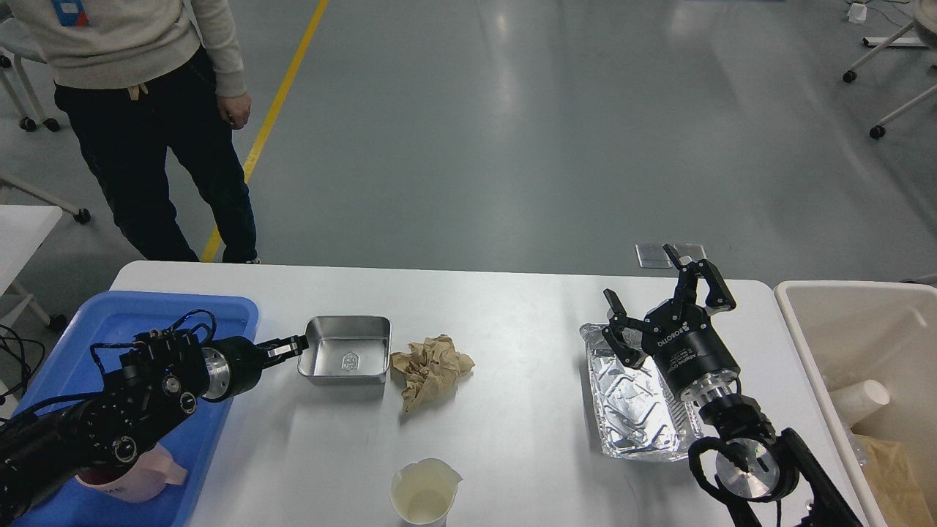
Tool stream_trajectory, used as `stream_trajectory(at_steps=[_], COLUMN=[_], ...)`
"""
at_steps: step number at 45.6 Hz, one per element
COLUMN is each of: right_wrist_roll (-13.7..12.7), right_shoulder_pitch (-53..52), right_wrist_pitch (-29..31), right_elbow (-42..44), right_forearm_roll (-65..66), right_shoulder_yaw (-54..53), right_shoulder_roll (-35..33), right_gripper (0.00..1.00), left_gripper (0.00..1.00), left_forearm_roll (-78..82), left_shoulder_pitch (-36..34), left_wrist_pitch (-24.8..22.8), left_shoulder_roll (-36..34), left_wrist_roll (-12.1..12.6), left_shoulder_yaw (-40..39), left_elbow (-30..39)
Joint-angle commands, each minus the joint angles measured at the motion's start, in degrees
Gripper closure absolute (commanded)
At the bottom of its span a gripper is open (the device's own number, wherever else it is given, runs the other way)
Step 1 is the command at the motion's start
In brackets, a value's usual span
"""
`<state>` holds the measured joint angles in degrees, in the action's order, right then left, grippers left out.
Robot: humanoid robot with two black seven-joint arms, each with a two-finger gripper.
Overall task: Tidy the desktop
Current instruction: 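Grasp the steel tray rim with the left gripper, then lift the steel tray and carry it over the blue tray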
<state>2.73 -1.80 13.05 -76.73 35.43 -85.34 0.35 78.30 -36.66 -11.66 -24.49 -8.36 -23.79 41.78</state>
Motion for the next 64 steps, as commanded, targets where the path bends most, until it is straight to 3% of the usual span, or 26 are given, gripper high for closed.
stream_trajectory(at_steps=[1, 24, 35, 55, 64], right_wrist_roll=[0.0, 0.0, 0.0, 0.0, 0.0], right_shoulder_pitch=[-0.05, -0.75, -0.75, -1.54, -1.54], right_wrist_pitch=[-0.04, -0.04, -0.13, -0.48, -0.48], right_elbow=[0.0, 0.26, 0.26, 0.44, 0.35], right_forearm_roll=[0.08, 0.52, 0.78, 1.66, 1.66], right_shoulder_yaw=[0.0, 0.09, 0.09, 1.67, 1.76], right_shoulder_roll=[0.0, 0.26, 0.79, 1.32, 1.4], right_gripper=[0.0, 0.0, 0.0, 0.0, 0.0], left_gripper=[1.0, 1.0, 1.0, 1.0, 1.0], left_forearm_roll=[0.01, -5.0, -7.55, -11.59, -12.12], left_shoulder_pitch=[-0.17, -4.74, -6.67, -6.06, -5.62], left_wrist_pitch=[-0.03, -2.05, -4.51, -5.31, -5.74], left_shoulder_roll=[-0.47, -6.09, -13.38, -33.6, -37.38], left_wrist_roll=[-0.08, -0.43, -0.78, -1.04, -1.13], left_shoulder_yaw=[-0.2, -0.56, -0.56, -0.38, -0.29], left_elbow=[0.06, 1.46, 3.66, 18.86, 20.54])
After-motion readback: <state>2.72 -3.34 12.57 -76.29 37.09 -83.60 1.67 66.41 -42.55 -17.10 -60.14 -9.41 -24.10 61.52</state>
